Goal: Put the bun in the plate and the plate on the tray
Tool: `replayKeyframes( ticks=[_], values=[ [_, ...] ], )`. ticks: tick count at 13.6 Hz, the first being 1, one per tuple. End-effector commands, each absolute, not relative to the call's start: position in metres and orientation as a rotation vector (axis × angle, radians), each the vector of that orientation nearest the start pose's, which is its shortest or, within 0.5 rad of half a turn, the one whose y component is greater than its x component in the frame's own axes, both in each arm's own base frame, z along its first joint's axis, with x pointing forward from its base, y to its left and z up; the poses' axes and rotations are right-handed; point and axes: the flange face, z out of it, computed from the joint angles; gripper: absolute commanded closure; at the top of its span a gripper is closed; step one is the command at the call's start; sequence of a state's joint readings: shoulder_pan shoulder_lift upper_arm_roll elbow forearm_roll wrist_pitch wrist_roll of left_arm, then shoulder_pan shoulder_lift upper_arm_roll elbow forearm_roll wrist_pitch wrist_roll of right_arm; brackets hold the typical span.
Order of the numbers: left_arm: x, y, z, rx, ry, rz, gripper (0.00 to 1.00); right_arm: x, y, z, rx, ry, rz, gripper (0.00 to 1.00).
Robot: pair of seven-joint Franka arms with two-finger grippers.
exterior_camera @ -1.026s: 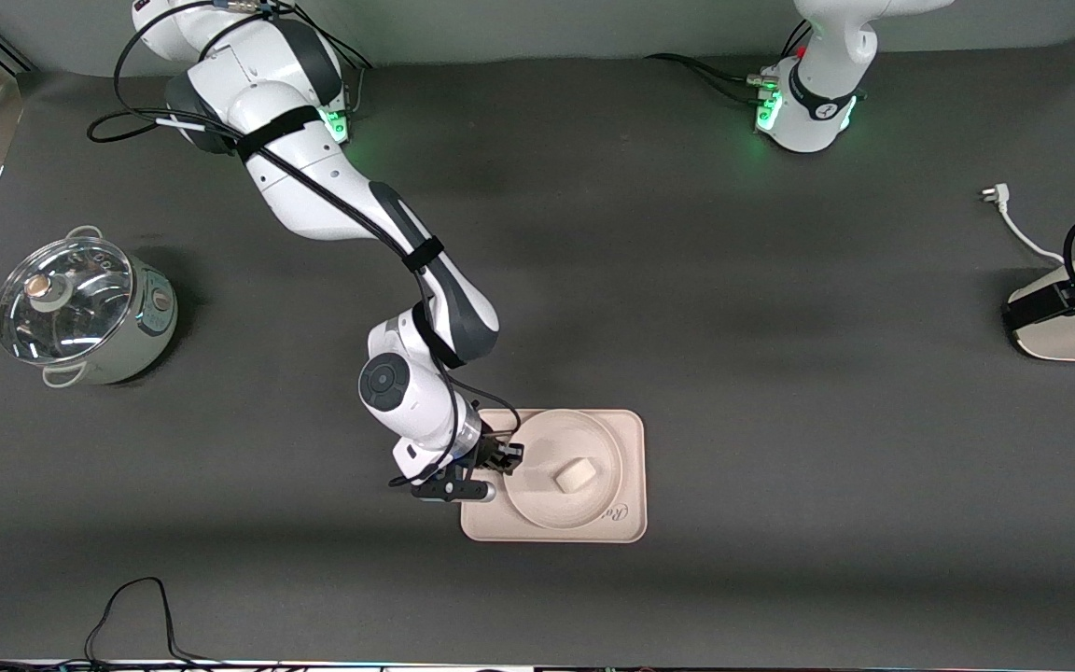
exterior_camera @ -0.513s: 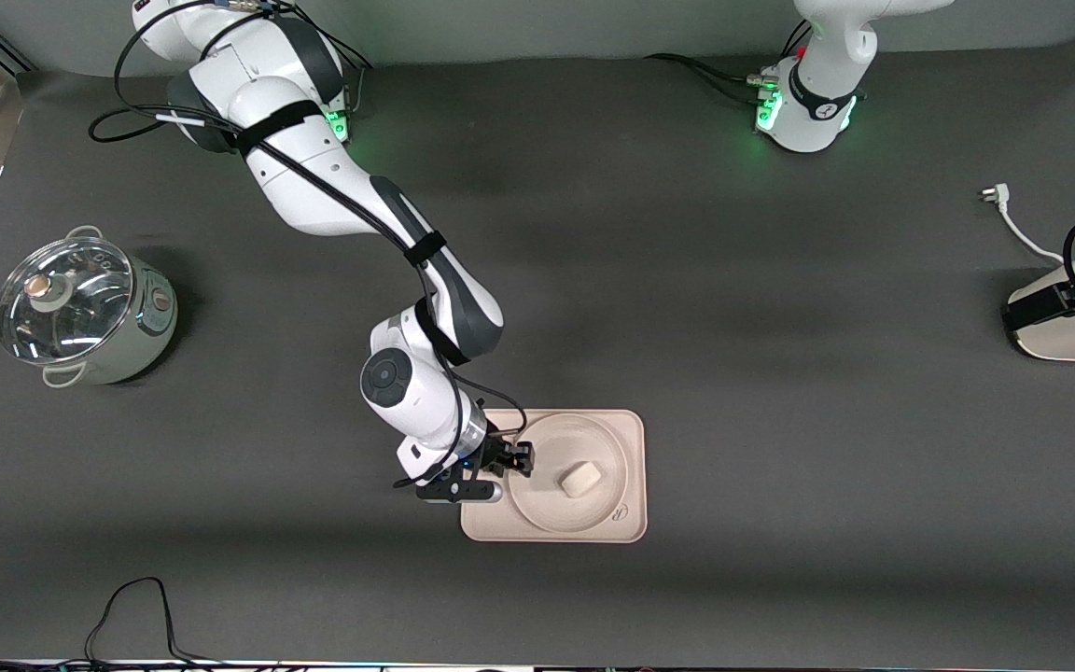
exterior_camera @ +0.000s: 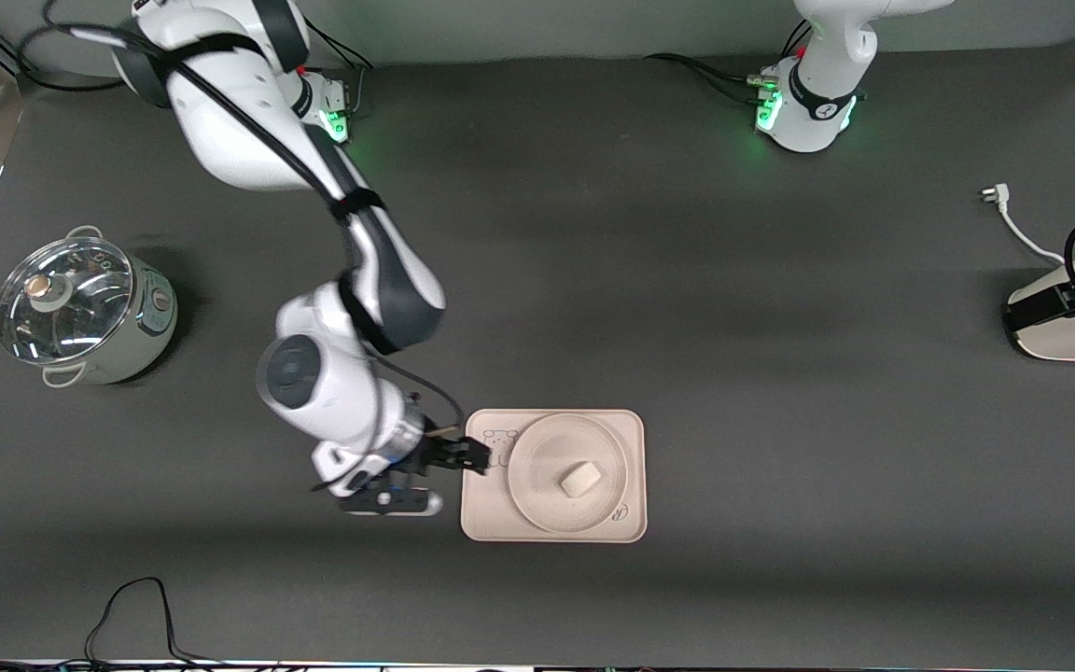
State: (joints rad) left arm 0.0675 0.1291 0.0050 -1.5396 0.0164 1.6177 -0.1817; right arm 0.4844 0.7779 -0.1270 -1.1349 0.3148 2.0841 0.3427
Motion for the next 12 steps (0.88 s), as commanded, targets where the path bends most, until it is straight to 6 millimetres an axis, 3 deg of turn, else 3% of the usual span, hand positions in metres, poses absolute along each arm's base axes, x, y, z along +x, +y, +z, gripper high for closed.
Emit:
replayKeyframes(
  ticks=[1, 5, 8, 10, 12],
  values=[
    [0.590, 0.045, 0.571, -3.107, -0.390, 0.091, 0.00, 0.691, 0.261, 0.415, -2.917, 0.115, -0.013, 0.00],
    [0.590, 0.046, 0.571, -3.107, -0.395, 0.091, 0.00, 0.653, 0.160, 0.492, -2.976, 0.123, -0.057, 0.00],
    [0.590, 0.048, 0.570, -3.106, -0.399, 0.091, 0.00, 0.604, 0.100, 0.538, -3.012, 0.172, -0.071, 0.00],
    [0.588, 0.050, 0.575, -3.106, -0.404, 0.088, 0.00, 0.581, 0.058, 0.555, -3.018, 0.235, -0.097, 0.00],
    [0.587, 0.053, 0.577, -3.106, -0.424, 0.084, 0.00, 0.556, 0.032, 0.562, -3.090, 0.207, -0.130, 0.00]
  ],
)
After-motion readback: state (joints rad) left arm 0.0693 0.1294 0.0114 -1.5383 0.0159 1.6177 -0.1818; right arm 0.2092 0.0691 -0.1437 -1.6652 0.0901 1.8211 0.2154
